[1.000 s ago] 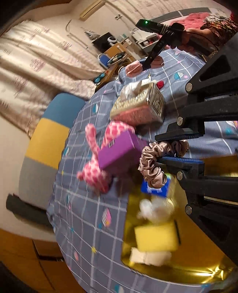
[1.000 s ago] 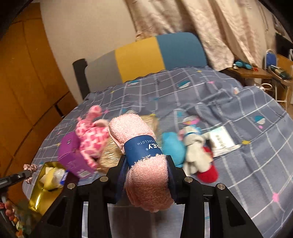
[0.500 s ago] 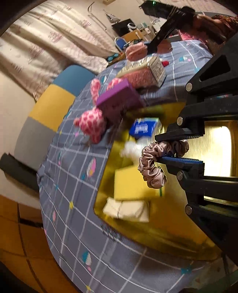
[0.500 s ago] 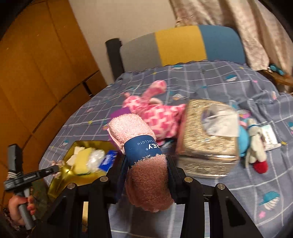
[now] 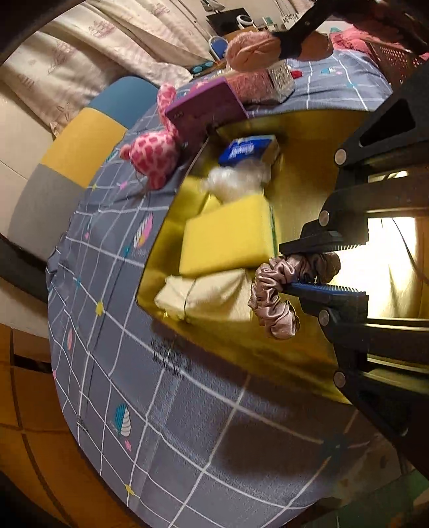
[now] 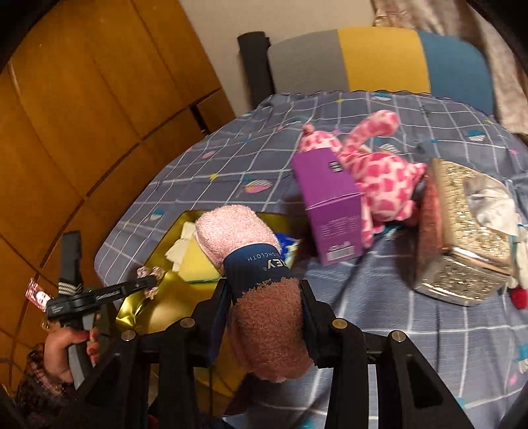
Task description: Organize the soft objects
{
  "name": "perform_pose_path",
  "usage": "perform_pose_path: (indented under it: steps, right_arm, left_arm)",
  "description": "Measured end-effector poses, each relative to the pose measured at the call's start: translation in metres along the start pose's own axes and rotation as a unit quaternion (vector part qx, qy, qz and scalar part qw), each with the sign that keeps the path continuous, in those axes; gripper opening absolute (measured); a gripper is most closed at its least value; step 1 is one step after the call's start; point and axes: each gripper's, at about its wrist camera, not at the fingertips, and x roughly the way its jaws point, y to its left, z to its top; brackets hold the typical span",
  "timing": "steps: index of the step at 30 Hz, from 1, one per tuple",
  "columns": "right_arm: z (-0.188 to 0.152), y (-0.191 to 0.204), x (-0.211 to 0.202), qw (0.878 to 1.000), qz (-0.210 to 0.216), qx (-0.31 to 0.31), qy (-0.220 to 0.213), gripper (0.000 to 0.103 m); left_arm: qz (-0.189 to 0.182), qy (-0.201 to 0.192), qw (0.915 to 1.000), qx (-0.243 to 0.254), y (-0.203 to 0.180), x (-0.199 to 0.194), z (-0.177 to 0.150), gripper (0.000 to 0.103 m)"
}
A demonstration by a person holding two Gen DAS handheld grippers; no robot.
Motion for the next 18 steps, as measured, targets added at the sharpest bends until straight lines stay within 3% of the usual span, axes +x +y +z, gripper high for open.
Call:
perform_pose_path:
  steps: [11, 15, 18]
  right_arm:
    - [-0.008, 0.049, 0.036, 0.999, 0.022, -0.019, 0.031, 0.041]
    - [-0.012, 0.066, 0.050, 0.998, 0.031, -0.027, 0.044, 0.041]
    - [-0.016, 0.077, 0.060, 0.997, 0.038, -0.032, 0.055, 0.041]
  left_arm:
    - [0.019, 0.016, 0.9997, 0.002, 0.019, 0.021, 0.007, 0.015]
    - [0.036, 0.018, 0.9992, -0.001, 0.024, 0.029, 0.009, 0.040]
    - [0.025, 0.009, 0.9996, -0.007, 0.025, 0.023, 0.009, 0.045]
